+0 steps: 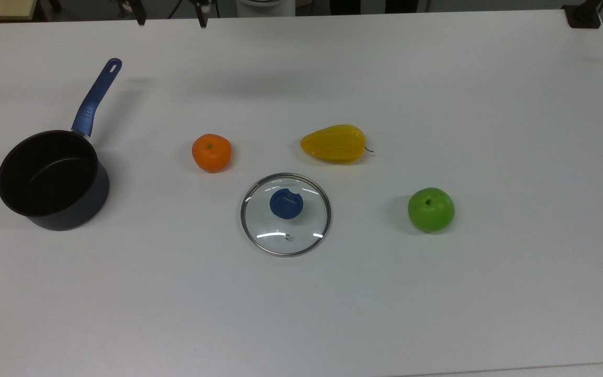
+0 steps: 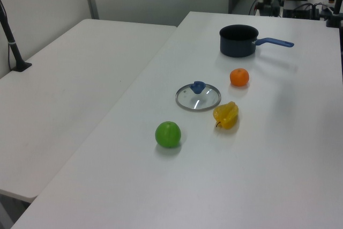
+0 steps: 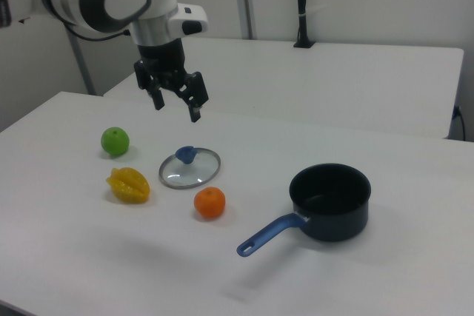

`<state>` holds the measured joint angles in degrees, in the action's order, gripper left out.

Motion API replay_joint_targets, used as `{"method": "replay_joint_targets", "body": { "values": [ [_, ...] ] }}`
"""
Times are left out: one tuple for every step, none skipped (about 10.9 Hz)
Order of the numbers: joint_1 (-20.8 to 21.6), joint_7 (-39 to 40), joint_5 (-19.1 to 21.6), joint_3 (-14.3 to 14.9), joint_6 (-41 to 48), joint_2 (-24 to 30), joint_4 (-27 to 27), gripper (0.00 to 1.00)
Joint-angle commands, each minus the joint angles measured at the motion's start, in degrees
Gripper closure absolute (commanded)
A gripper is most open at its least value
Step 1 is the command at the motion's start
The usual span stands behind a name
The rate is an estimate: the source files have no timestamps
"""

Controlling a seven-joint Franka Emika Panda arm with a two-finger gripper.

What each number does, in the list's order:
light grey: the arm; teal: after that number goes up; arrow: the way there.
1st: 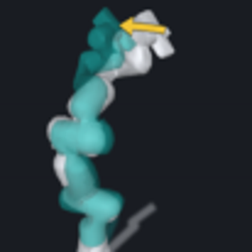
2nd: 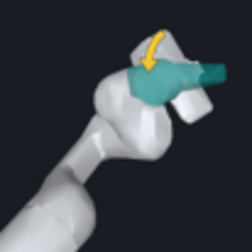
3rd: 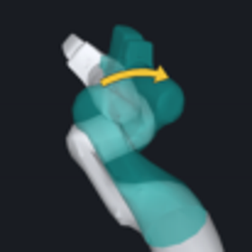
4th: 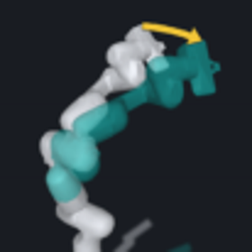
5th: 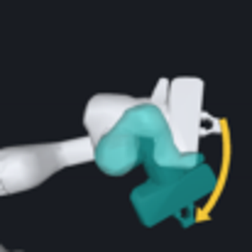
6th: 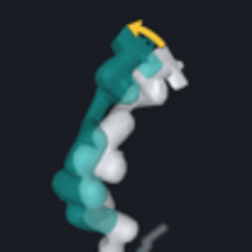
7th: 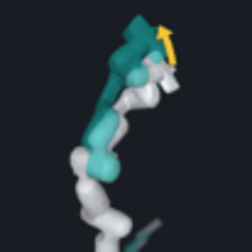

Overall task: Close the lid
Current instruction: 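Move the gripper down toward the blue knob of the glass lid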

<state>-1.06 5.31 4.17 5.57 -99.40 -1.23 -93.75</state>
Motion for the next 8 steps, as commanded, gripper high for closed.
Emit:
{"method": "replay_joint_targets", "body": {
  "values": [
    [3.3,-0.5,1.4,-0.4,-10.4,-5.3,0.0,0.00],
    [4.7,-1.3,1.5,-0.4,-13.2,-7.2,-0.3,0.00],
    [6.8,-3.4,1.5,-0.3,-16.8,-8.9,-0.8,0.00],
    [8.7,-7.1,1.1,-0.3,-20.3,-11.1,-1.0,0.00],
    [9.8,-10.4,0.5,-0.3,-22.6,-13.2,-1.0,0.00],
    [10.8,-12.4,0.4,-0.3,-24.6,-15.4,-0.9,0.00],
    [12.0,-14.3,0.1,-0.3,-27.7,-17.5,-1.0,0.00],
    [12.8,-16.9,-1.0,-0.2,-30.4,-19.9,-0.9,0.00]
  ]
}}
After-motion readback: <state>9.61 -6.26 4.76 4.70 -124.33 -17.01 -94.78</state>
